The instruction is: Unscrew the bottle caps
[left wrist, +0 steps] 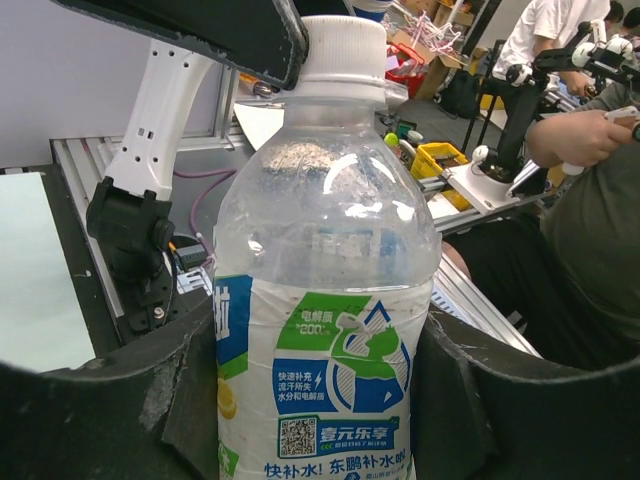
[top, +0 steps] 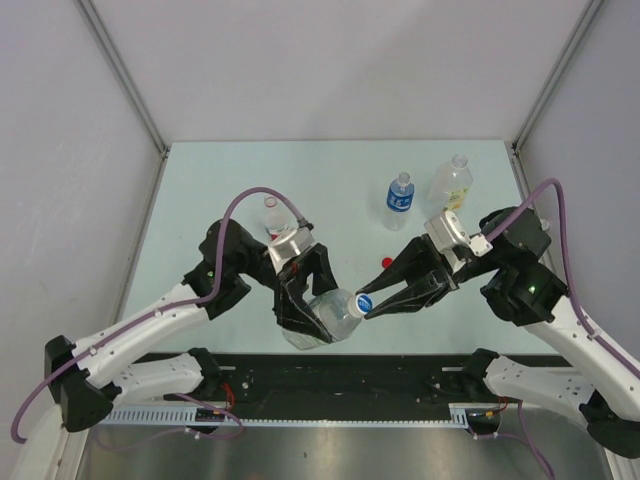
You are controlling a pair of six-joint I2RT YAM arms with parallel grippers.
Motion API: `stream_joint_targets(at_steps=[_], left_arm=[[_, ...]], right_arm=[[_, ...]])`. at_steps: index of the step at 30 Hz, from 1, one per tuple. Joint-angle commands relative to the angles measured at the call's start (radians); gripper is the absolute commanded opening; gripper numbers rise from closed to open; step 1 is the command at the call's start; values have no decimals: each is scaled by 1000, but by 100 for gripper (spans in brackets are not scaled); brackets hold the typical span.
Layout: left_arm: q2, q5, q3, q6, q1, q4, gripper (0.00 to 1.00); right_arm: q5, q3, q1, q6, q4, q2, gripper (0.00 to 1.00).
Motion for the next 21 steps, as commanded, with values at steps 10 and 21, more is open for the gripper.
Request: stream_joint_targets(at_steps=[10,21], left_arm=[[-54,-237,86,358,16,-313,0],[-157,-715,9,473,16,-384,0]], right_arm=[[236,-15,-67,155,-131,-39,65],[651,-15,-98,251,-118,-110,84]])
